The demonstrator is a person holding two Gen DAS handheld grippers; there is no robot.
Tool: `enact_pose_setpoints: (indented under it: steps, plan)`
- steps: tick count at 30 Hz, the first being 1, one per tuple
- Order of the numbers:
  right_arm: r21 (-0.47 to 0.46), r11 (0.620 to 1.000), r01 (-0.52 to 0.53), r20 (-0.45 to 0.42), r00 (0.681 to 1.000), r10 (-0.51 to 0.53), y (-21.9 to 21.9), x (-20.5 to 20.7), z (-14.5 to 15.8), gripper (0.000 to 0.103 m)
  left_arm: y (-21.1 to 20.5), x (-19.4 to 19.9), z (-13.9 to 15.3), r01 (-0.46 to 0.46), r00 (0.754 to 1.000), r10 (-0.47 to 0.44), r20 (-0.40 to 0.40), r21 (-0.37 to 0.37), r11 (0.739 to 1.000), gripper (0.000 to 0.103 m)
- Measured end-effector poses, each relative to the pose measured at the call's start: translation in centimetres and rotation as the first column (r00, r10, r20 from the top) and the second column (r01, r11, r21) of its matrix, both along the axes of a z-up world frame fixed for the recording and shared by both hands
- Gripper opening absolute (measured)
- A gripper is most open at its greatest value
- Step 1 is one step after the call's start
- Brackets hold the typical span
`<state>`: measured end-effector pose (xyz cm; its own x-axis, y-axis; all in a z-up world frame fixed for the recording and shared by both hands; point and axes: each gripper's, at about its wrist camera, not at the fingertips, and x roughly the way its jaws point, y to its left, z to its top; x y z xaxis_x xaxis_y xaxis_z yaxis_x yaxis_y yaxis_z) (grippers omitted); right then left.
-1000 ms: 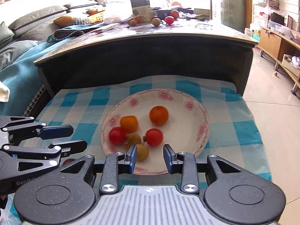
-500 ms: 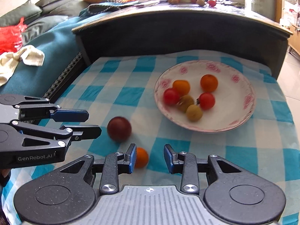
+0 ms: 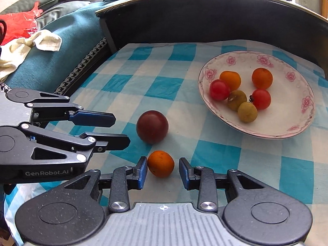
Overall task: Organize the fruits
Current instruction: 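Move the left tool to the dark red-brown tomato while the right tool approaches the mandarin, then close the left tool on the dark tomato while the right tool grasps the mandarin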
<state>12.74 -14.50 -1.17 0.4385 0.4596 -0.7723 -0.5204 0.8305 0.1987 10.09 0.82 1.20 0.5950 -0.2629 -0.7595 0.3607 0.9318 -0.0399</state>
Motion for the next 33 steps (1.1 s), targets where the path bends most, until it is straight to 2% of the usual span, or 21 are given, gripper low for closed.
enact_pose_setpoints:
  steps: [2,11,14,19,29,33]
  plan:
    - [0.007,1.000,-0.007,-0.010,1.000,0.007,0.0,0.1,0.0,0.022,0.0,0.1,-0.1,0.002,1.000,-0.002,-0.007,-0.007,1.000,0.044]
    - [-0.012,0.999,0.046,-0.036,0.998,-0.047,-1.6,-0.5,0.8,0.022,-1.0,1.2,-0.8,0.016,1.000,-0.017,-0.013,-0.039,0.999,0.044]
    - [-0.022,0.997,0.078,-0.033,0.996,-0.078,-2.3,-0.6,1.1,0.022,-1.2,1.7,-1.1,0.010,1.000,-0.010,0.000,-0.020,1.000,0.044]
    - [-0.042,0.994,0.101,-0.032,0.994,-0.103,-2.9,-0.9,1.6,0.022,-1.4,2.7,-1.7,0.004,1.000,-0.004,-0.006,-0.051,0.999,0.056]
    - [-0.037,0.986,0.161,-0.033,0.986,-0.162,-5.3,-1.7,1.8,0.022,-3.3,4.3,-2.5,0.025,1.000,-0.024,0.012,-0.076,0.997,0.056]
    - [-0.038,0.985,0.170,-0.036,0.985,-0.171,-5.6,-1.3,1.3,0.022,-4.1,4.9,-2.8,0.027,0.999,-0.026,0.027,-0.061,0.998,0.056]
